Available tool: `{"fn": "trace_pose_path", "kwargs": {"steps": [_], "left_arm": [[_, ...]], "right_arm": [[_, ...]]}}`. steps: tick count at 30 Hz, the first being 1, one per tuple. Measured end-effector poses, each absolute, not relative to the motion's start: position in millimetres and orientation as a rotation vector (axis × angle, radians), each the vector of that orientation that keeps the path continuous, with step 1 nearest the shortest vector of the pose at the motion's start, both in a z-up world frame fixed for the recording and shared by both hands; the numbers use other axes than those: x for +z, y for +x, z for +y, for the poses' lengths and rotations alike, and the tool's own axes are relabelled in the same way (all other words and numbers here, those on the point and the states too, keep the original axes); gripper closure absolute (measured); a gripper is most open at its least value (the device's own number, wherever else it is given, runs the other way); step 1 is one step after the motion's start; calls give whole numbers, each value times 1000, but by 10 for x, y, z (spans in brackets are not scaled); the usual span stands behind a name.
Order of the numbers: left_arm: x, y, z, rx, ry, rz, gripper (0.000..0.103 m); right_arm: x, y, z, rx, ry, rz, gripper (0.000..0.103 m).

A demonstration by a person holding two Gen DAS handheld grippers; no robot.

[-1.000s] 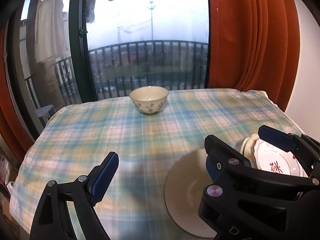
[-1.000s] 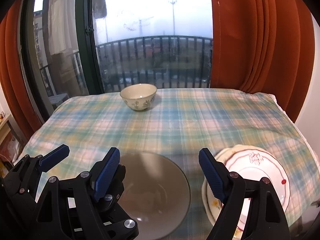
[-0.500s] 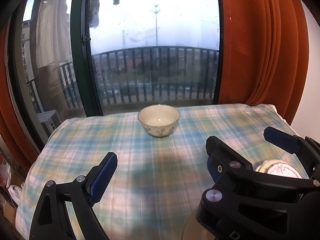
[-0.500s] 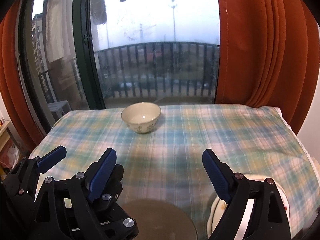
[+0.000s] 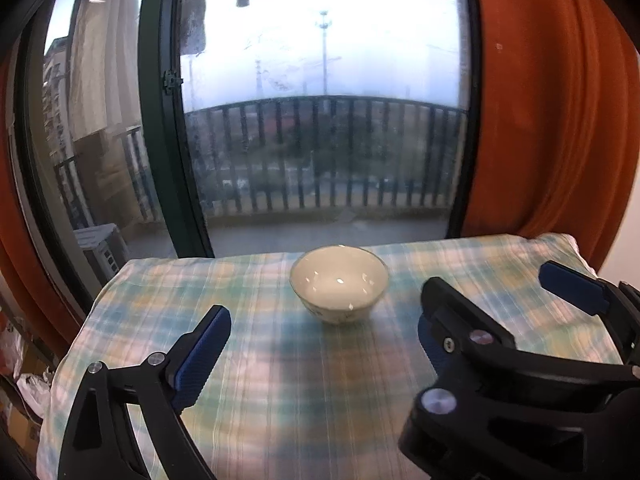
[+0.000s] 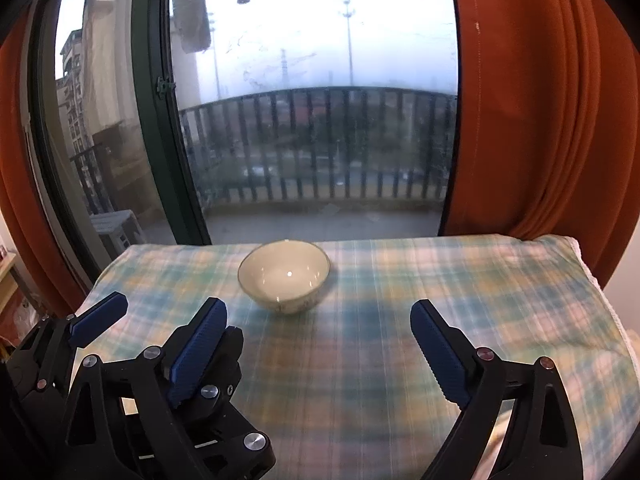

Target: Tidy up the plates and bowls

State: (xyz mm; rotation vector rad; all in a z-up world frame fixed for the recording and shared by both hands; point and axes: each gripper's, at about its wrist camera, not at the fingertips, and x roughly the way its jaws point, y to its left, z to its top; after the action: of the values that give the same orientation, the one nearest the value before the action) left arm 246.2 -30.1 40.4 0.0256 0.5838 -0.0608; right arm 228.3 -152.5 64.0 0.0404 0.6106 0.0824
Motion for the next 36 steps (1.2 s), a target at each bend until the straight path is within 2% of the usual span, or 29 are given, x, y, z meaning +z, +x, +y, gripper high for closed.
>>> {"fn": "trace_pose_path", "kwargs": {"steps": [7, 16, 26, 30, 32, 33, 34, 36], "left_arm": [[390, 2864, -281, 6, 35, 565, 7], [128, 3466, -249, 13, 16, 608, 7], [-109, 3888, -234, 23, 24, 645, 9], [-273, 3994, -252, 60, 47, 679, 9], [-353, 4043, -256, 57, 47, 706, 12], [-392, 4070, -254, 57, 46, 716, 16], [-411, 4080, -255, 57, 46, 722, 21], [-484, 4108, -235, 61, 29, 739, 24]], "right_arm": [[622, 2788, -1478, 136, 32, 591, 8], [357, 3462, -1439, 97, 41, 628, 8], [143, 3863, -1454, 63, 44, 648, 8], [-1, 3990, -1413, 49, 40, 673, 13], [-97, 4060, -1398, 45, 42, 701, 14], [-140, 4083, -1415, 46, 46, 709, 14], [-177, 4104, -1408, 46, 49, 719, 17], [-247, 4149, -1390, 50, 45, 740, 22]]}}
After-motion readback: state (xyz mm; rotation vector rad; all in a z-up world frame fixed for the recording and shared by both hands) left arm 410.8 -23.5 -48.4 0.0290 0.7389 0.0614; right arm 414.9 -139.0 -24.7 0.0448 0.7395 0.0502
